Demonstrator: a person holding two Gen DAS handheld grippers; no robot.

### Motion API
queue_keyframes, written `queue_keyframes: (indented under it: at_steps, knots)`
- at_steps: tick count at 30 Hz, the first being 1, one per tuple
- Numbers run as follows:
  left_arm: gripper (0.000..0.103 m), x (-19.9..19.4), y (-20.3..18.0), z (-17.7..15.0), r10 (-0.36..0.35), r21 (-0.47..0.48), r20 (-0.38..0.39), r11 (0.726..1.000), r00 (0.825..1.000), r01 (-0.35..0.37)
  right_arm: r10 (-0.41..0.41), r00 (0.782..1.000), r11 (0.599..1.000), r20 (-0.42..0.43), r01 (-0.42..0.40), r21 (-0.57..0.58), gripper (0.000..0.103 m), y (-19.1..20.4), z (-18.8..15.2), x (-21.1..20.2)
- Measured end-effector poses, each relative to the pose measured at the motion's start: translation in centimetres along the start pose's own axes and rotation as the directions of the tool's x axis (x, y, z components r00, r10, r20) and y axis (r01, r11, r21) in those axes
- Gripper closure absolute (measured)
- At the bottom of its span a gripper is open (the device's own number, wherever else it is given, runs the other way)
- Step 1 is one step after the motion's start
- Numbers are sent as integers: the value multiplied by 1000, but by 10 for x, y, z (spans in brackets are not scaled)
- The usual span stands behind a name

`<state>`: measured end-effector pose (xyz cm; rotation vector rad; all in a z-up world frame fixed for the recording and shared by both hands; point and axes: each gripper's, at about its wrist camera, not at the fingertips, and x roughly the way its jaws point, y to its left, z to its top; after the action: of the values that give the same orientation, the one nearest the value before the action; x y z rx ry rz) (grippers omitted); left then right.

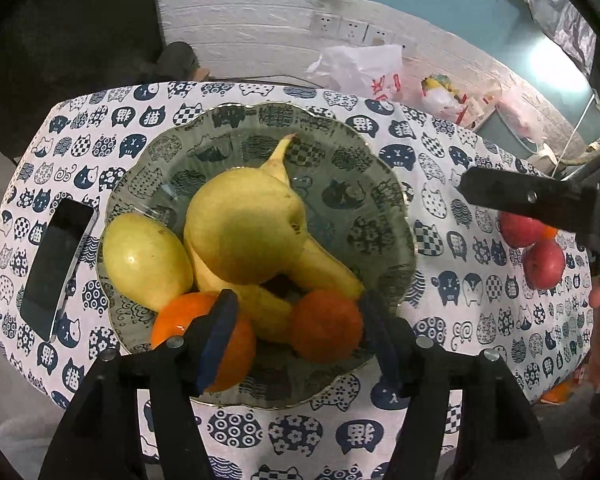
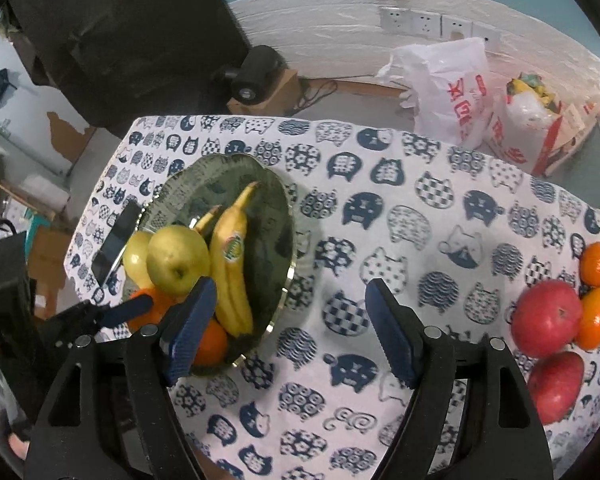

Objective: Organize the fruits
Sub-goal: 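Move both tools back to the remaining fruit, left tool toward the red apple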

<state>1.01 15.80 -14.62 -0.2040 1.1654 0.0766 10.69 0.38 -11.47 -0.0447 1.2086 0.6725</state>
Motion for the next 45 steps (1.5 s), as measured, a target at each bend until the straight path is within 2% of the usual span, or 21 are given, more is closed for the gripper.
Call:
queue_keyframes:
  at_steps: [10, 17, 25, 35, 45]
  knots:
    - [30, -17, -36, 6, -3, 62, 38, 998, 999, 1, -123, 992, 991, 19, 124, -52, 22, -23, -25, -28]
    - [29, -15, -67, 9, -11, 111, 33, 994, 999, 7, -231, 972, 969, 47, 234, -82, 22, -43, -43, -55]
    - [25, -17, -104, 11, -15, 178, 39, 984, 999, 8, -279, 959, 957, 58, 282, -64, 22, -69, -62, -82]
    - [21, -11, -143, 15, -19, 237, 28, 971, 999, 12, -295, 954, 955, 55, 296, -10, 22, -106, -82, -107]
    - [21, 5, -182, 26, -44, 255, -21, 966, 999, 48, -324, 945, 944, 41, 320, 83, 22, -159, -95, -127]
